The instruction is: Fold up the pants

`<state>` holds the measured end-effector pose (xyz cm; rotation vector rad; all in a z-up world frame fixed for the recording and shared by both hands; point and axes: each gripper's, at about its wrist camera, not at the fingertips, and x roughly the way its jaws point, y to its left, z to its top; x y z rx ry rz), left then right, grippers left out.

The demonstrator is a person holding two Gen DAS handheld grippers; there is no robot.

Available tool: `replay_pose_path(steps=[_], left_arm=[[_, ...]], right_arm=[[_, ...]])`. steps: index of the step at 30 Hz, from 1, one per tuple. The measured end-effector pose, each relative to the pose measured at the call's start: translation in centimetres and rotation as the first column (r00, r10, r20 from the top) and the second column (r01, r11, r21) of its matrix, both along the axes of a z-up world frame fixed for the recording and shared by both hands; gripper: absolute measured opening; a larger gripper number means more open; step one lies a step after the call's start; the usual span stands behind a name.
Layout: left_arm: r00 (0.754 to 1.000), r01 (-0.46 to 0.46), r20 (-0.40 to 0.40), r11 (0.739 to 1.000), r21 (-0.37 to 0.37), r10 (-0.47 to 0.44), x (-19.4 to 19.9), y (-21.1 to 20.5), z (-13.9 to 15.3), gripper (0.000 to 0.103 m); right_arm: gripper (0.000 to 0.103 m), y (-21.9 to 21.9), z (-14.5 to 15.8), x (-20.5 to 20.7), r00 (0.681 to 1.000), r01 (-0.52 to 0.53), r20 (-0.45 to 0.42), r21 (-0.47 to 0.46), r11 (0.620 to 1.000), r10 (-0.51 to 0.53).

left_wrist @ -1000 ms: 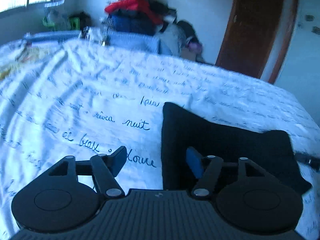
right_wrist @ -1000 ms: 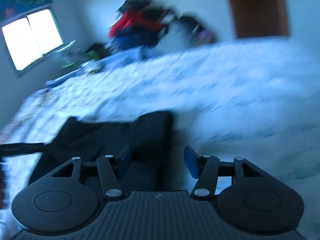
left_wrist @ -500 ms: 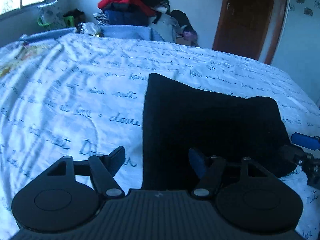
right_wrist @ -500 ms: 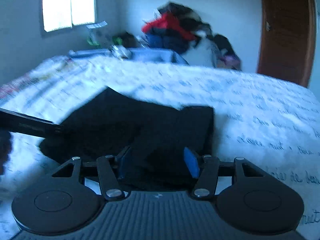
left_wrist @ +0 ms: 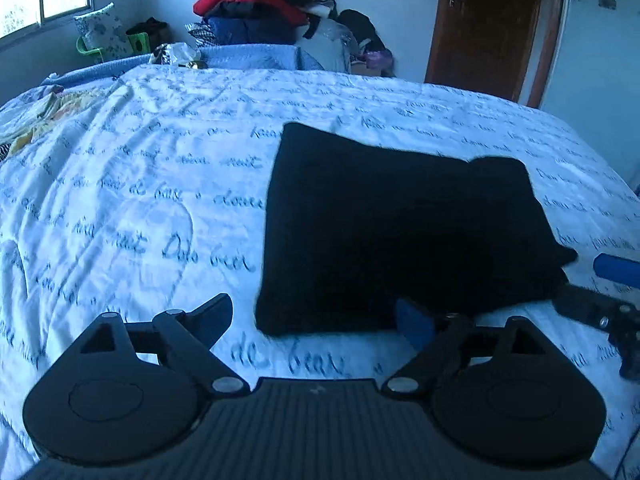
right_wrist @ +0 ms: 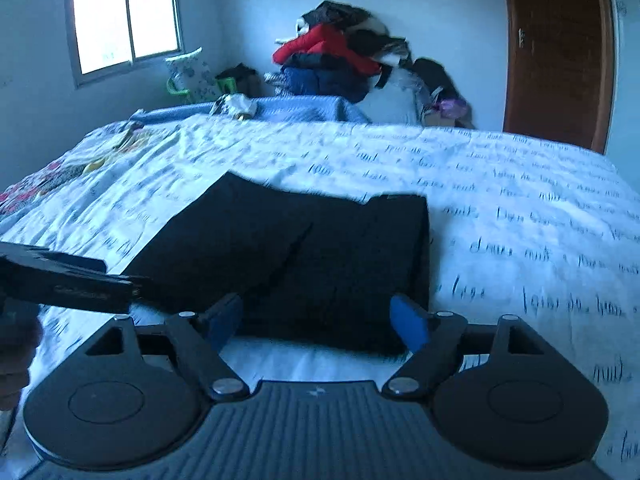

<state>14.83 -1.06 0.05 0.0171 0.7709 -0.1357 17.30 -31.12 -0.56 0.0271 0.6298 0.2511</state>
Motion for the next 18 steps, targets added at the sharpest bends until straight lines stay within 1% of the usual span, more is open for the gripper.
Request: replay_pose_path(steps=[6, 10, 13, 15, 18], left_arm=[[1.000, 0.010, -0.005, 1.000, 0.003, -0.010, -2.1, -0.4, -0.3, 0.090], [1.000, 0.002, -0.017, 1.000, -0.005, -0.002, -2.9, -0.3, -0.6, 0.091], [1.000, 0.003, -0.026, 1.000, 0.001, -0.003, -3.3, -0.3, -0.8, 0.091], [0.999, 0.010, -0.032, 1.000, 0.007, -0.010, -3.6, -0.3, -1.0, 0.091], [0.999, 0.013, -0.033, 1.000, 0.020, -0.012, -4.0, -0.3, -1.2, 0.091]], right_arm=[[0.082, 1.1, 0.3, -3.0, 0.999, -0.026, -0.024, -0.030, 0.999, 0.025], [0.084, 1.9, 0.7, -4.5, 0.999, -0.025, -0.037, -0.064, 0.998, 0.023], [0.084, 2.4, 1.3, -5.5, 0.999, -0.035, -0.038, -0.092, 0.995, 0.032], [0.085, 2.4, 1.8, -6.3, 0.998, -0.053, -0.046, -0.107, 0.993, 0.048], [0.085, 2.0, 2.6, -7.5, 0.992, -0.105, -0.079, -0.145, 0.984, 0.095]])
